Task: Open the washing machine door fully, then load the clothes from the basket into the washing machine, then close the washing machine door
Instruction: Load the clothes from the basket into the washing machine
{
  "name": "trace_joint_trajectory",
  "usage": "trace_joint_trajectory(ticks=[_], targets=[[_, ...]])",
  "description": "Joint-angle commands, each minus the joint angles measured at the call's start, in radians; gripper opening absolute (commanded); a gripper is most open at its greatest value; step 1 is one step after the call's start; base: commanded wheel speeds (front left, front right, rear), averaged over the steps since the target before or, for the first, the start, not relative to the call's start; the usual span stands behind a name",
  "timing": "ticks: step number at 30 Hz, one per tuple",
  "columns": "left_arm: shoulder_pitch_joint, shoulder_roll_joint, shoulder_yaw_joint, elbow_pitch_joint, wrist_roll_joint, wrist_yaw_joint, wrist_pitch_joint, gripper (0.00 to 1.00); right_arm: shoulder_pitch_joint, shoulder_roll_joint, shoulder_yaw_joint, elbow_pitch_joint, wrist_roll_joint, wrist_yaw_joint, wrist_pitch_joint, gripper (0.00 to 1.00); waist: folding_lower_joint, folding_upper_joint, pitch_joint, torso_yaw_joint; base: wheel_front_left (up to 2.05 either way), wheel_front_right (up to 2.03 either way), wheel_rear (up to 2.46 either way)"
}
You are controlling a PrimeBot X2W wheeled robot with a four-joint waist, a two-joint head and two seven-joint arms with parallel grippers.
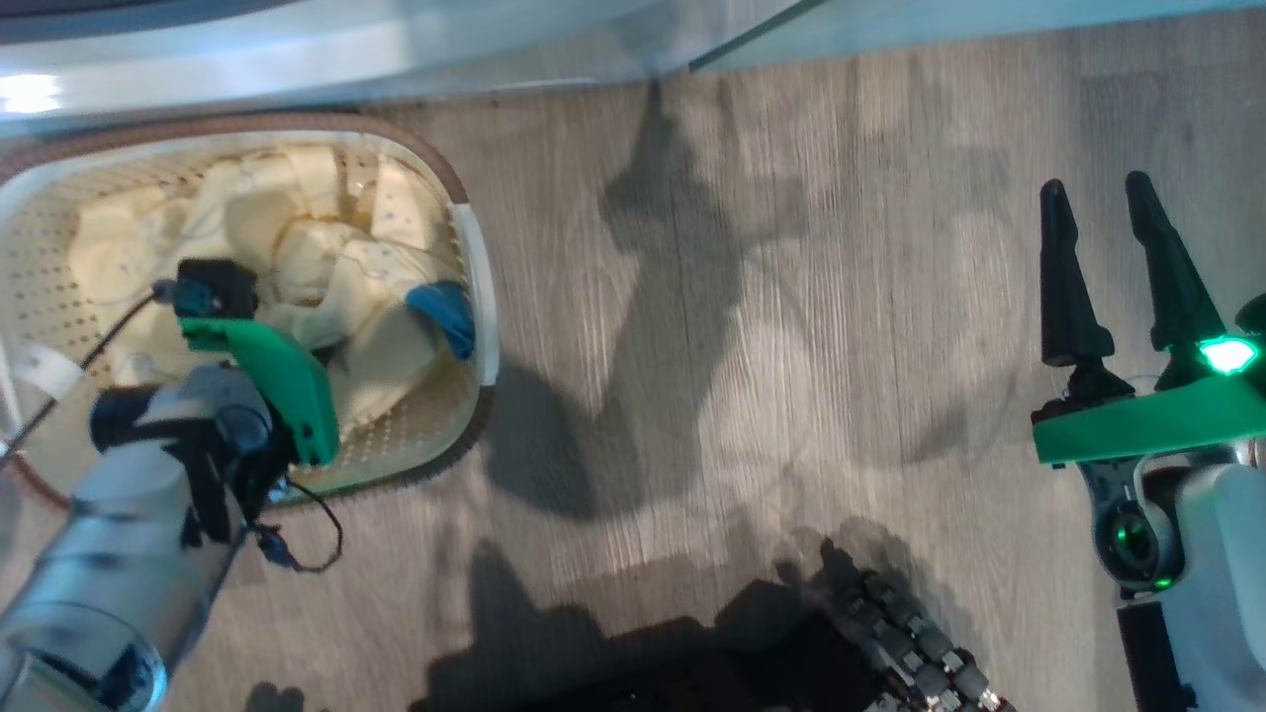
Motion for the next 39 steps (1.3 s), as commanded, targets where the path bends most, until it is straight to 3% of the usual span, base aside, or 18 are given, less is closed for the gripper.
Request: trace_joint_trajectory(ticks=[1,13,24,31,39], targets=[[0.031,0.021,0.010,-0.012,-0.017,-0.001,-0.018,0.00,0.028,-0.003,0.007,-0.020,-0.003,0.004,-0.009,1.00,0.0000,0.0000,-0.023,0.012,0.00,0.00,0.00],[0.134,-0.016,-0.075,-0.083,-0.195,-0.001,-0.185,0.00,0.087,-0.026,0.003,0.012,-0.009,0.004,-0.009,1.00,0.0000,0.0000,-0.244,0.092,0.00,0.00,0.00],[0.212,0.014,-0.101,-0.197,-0.310,-0.001,-0.276,0.00,0.184,-0.042,-0.005,0.040,-0.006,0.004,-0.009,1.00,0.0000,0.0000,-0.432,0.153,0.00,0.00,0.00],[0.244,0.043,-0.058,-0.267,-0.311,-0.001,-0.286,0.00,0.234,-0.046,-0.014,0.046,-0.006,0.004,-0.009,1.00,0.0000,0.0000,-0.527,0.187,0.00,0.00,0.00],[0.293,0.057,0.097,-0.340,-0.181,-0.001,-0.287,0.00,0.280,-0.052,-0.025,0.050,-0.006,0.004,-0.009,1.00,0.0000,0.0000,-0.601,0.218,0.00,0.00,0.00]])
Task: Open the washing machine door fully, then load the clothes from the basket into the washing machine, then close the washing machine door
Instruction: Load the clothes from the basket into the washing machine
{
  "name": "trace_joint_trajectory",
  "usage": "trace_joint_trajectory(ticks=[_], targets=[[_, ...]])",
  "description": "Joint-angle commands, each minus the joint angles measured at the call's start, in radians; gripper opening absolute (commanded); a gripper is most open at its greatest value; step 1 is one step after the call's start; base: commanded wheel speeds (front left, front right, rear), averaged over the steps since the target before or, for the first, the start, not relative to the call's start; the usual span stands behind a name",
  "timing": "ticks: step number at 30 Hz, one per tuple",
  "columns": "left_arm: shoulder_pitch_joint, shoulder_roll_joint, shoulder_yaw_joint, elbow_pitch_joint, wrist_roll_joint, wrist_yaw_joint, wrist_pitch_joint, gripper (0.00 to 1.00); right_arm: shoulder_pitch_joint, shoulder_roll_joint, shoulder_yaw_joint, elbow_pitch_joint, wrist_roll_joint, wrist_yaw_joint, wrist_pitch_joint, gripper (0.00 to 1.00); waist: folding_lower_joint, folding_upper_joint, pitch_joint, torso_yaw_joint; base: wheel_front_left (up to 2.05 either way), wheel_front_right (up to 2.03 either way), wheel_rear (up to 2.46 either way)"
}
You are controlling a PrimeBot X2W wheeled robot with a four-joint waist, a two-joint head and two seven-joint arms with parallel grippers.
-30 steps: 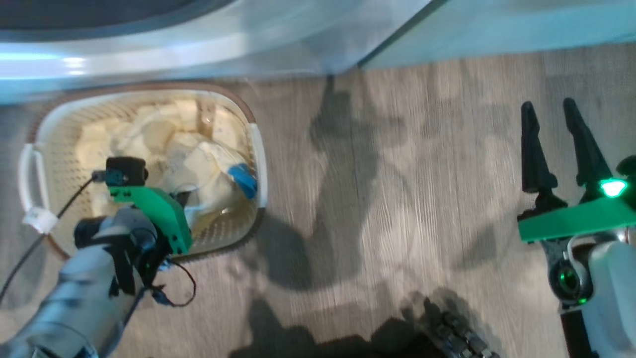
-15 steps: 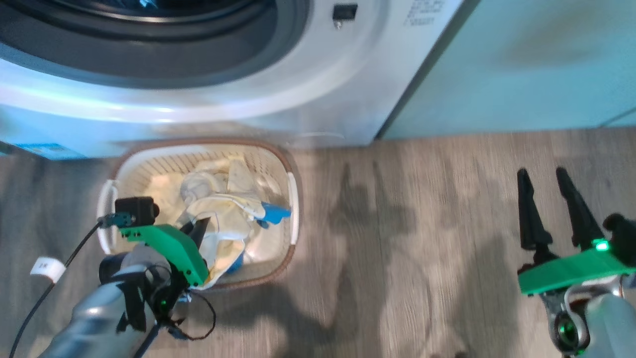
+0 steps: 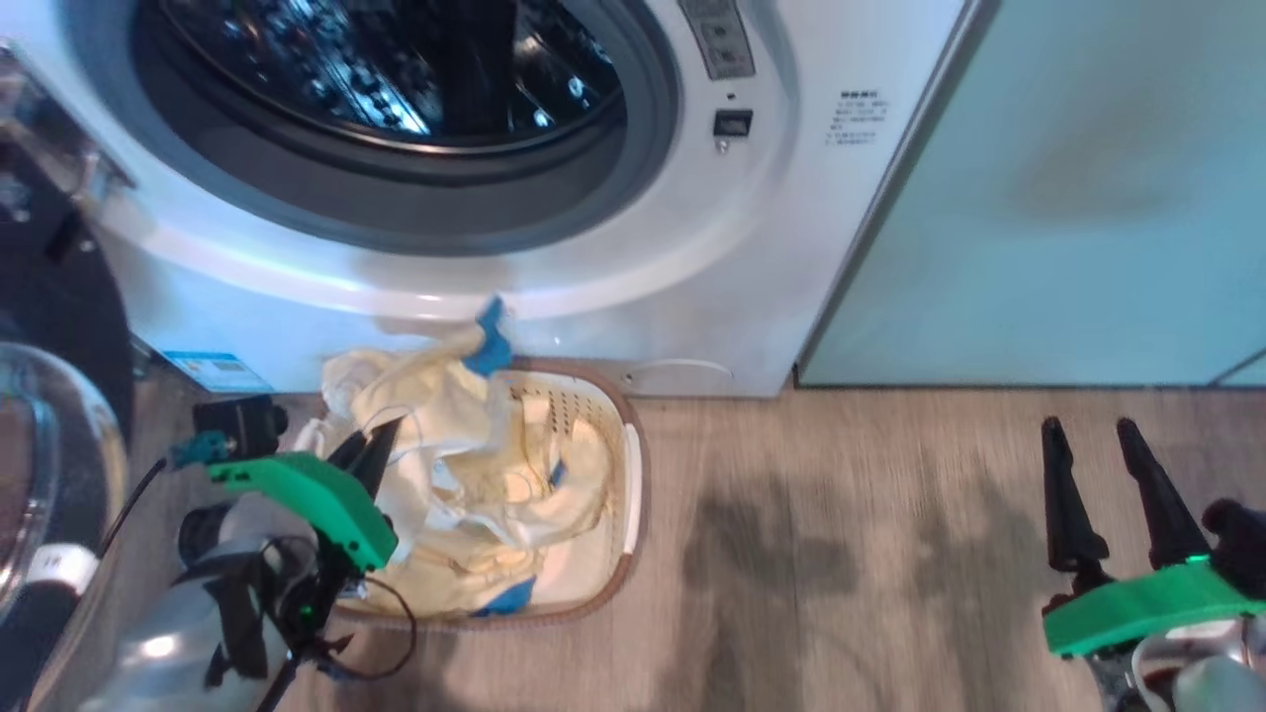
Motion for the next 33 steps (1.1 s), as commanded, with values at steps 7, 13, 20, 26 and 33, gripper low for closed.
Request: trace_joint_trajectory(ticks=[7,13,20,26,33], targets=[[0.074,0.023,0.194,-0.092,0.134,0.006,-0.012,0.00,0.032,-0.018,0.006,-0.025,0.003,0.004,-0.010,1.00,0.0002,-0.0001,-0.079,0.026,0.00,0.00,0.00],[0.140,-0.004,0.302,-0.168,0.209,0.012,-0.012,0.00,0.064,-0.013,-0.008,-0.029,0.001,0.004,-0.010,1.00,0.0002,-0.0001,-0.117,0.047,0.00,0.00,0.00],[0.180,-0.028,0.393,-0.250,0.270,0.030,-0.012,0.00,0.090,-0.008,-0.024,-0.032,0.002,0.004,-0.010,1.00,0.0002,-0.0001,-0.138,0.083,0.00,0.00,0.00],[0.205,-0.039,0.424,-0.307,0.306,0.039,-0.012,0.00,0.094,-0.003,-0.019,-0.029,0.004,0.004,-0.010,1.00,0.0002,-0.0001,-0.151,0.094,0.00,0.00,0.00],[0.193,-0.046,0.429,-0.341,0.322,0.065,-0.011,0.00,0.090,0.000,-0.013,-0.027,0.006,0.004,-0.010,1.00,0.0002,-0.0001,-0.154,0.093,0.00,0.00,0.00]])
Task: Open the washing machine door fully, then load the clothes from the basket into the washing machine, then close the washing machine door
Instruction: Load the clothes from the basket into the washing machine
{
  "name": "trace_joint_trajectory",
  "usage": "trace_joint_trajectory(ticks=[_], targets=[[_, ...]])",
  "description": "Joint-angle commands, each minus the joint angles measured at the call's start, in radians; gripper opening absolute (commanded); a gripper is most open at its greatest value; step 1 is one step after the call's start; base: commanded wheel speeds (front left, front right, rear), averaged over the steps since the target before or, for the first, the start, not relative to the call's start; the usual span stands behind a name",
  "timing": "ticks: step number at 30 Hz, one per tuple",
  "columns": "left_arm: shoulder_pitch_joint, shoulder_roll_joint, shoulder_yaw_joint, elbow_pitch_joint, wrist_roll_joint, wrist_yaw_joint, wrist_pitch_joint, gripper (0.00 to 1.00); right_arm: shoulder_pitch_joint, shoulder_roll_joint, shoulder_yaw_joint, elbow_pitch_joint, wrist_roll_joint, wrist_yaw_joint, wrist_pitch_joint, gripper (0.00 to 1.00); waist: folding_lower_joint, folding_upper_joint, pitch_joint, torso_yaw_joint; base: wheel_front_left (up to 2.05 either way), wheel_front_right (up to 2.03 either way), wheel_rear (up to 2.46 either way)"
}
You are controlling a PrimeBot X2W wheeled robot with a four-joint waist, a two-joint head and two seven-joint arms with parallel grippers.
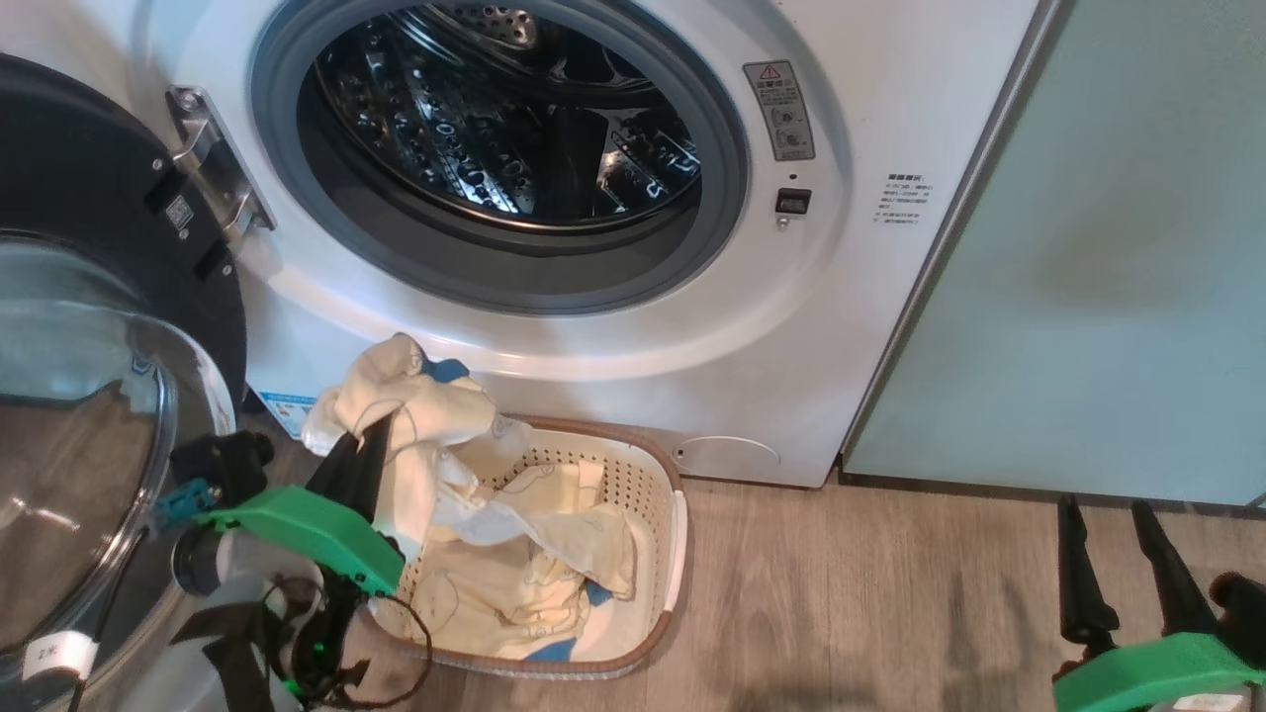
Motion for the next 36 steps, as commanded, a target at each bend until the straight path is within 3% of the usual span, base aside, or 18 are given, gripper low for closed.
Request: trace_joint_trajectory(ticks=[1,15,28,36], targets=[[-0.058,0.025,0.050,-0.033,0.012,0.007,-0.009,0.00,-0.022,-0.005,0.021,-0.029,0.006,0.004,-0.010,1.00,0.0000,-0.0001,0.002,-0.003,0.00,0.00,0.00],[-0.305,0.047,0.008,0.024,0.044,-0.003,0.090,0.00,-0.063,-0.007,0.032,-0.038,0.009,0.004,-0.010,1.00,0.0000,-0.0001,0.073,-0.071,0.00,0.00,0.00],[-0.657,0.110,-0.016,0.250,0.074,-0.031,0.202,0.00,-0.167,0.010,0.050,-0.047,0.021,0.004,-0.010,1.00,0.0000,-0.0001,0.266,-0.192,0.00,0.00,0.00],[-0.820,0.127,-0.033,0.381,0.106,-0.026,0.205,0.00,-0.223,0.023,0.053,-0.054,0.031,0.004,-0.010,1.00,0.0000,-0.0001,0.383,-0.253,0.00,0.00,0.00]])
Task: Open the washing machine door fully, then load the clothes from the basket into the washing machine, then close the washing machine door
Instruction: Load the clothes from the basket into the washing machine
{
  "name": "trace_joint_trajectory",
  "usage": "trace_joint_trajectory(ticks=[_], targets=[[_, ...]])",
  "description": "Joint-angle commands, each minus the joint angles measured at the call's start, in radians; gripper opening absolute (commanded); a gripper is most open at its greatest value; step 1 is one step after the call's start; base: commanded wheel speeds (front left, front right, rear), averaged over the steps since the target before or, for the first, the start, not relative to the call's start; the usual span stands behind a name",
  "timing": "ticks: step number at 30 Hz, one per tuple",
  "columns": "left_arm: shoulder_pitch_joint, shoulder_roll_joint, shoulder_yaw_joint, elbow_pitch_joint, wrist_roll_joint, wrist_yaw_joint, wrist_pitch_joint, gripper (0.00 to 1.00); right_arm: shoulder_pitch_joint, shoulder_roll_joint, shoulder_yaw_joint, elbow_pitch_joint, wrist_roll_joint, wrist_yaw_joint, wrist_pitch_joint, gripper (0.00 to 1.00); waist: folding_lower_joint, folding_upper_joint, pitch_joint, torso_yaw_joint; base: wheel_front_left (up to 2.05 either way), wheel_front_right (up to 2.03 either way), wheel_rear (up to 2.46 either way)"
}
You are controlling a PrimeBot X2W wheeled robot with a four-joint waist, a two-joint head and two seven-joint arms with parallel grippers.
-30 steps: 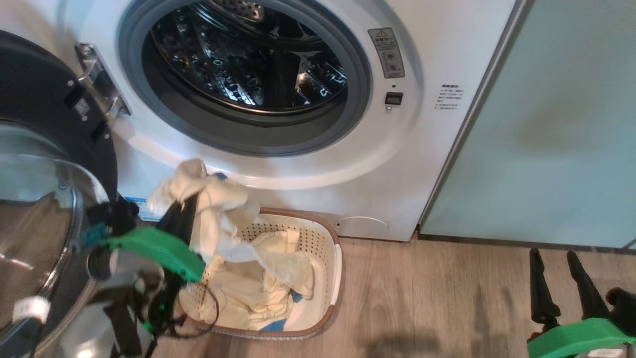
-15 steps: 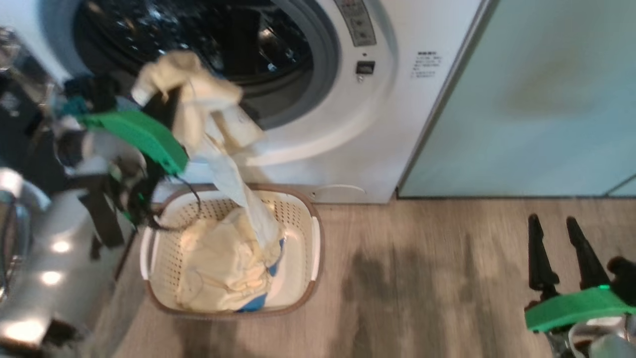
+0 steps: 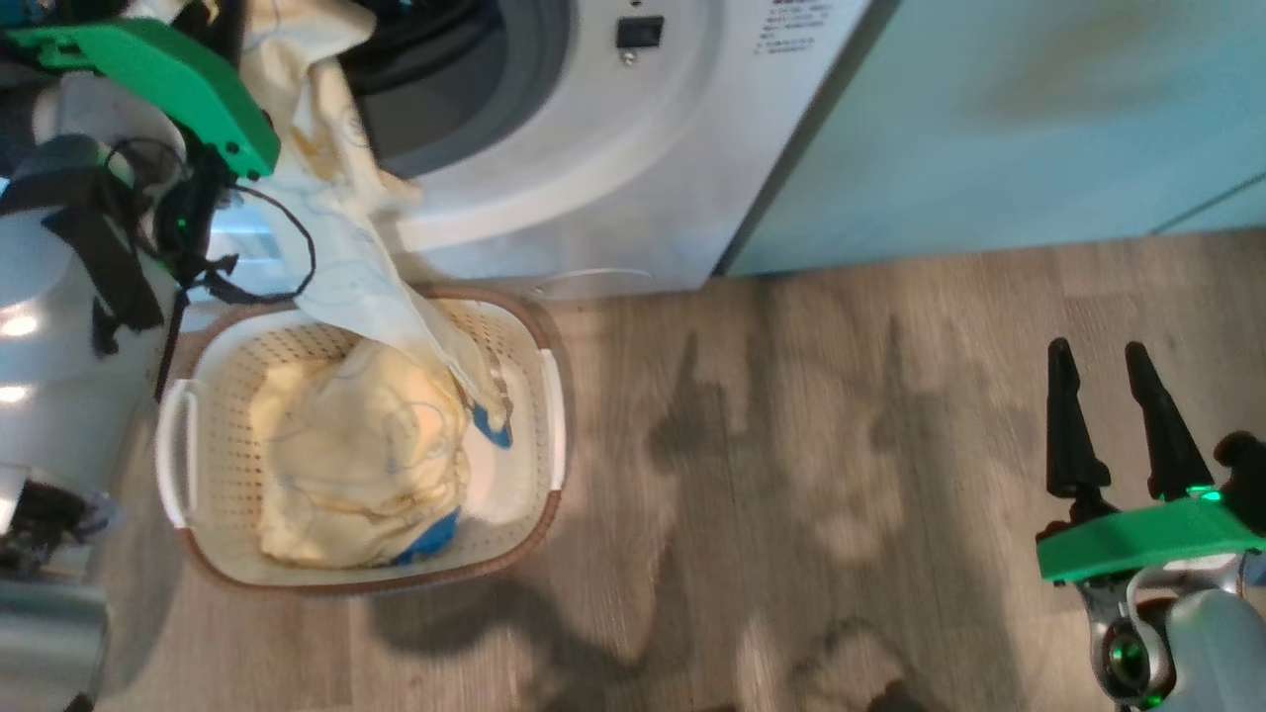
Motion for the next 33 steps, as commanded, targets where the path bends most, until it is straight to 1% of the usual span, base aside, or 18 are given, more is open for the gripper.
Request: trace_joint_trajectory(ticks=[1,9,16,18,24,28,33], targets=[[-0.066,0.054,0.016,0.000,0.019,0.003,-0.009,0.00,-0.025,0.000,0.019,-0.031,0.005,0.004,-0.010,1.00,-0.0003,0.0000,0.047,-0.037,0.00,0.00,0.00],[-0.190,0.076,-0.008,0.116,0.050,0.001,0.000,0.00,-0.064,0.003,0.029,-0.036,0.016,0.004,-0.010,1.00,-0.0003,0.0000,0.113,-0.073,0.00,0.00,0.00],[-0.328,0.120,-0.004,0.193,0.050,-0.011,0.016,0.00,-0.109,0.004,0.045,-0.050,0.039,0.004,-0.010,1.00,-0.0003,0.0000,0.195,-0.100,0.00,0.00,0.00],[-0.344,0.126,0.001,0.201,0.045,-0.012,0.013,0.00,-0.115,0.004,0.047,-0.051,0.042,0.004,-0.010,1.00,-0.0003,0.0000,0.204,-0.104,0.00,0.00,0.00],[-0.440,0.162,0.032,0.230,0.026,-0.016,-0.044,0.00,-0.140,0.004,0.060,-0.055,0.063,0.004,-0.010,1.00,-0.0003,0.0000,0.260,-0.127,0.00,0.00,0.00],[-0.483,0.177,0.032,0.245,0.038,-0.006,-0.101,0.00,-0.150,0.004,0.069,-0.054,0.078,0.004,-0.010,1.00,-0.0003,0.0000,0.281,-0.139,0.00,0.00,0.00],[-0.542,0.211,0.049,0.265,0.045,0.016,-0.178,0.00,-0.165,0.004,0.085,-0.049,0.096,0.004,-0.010,1.00,-0.0003,0.0000,0.298,-0.159,0.00,0.00,0.00]])
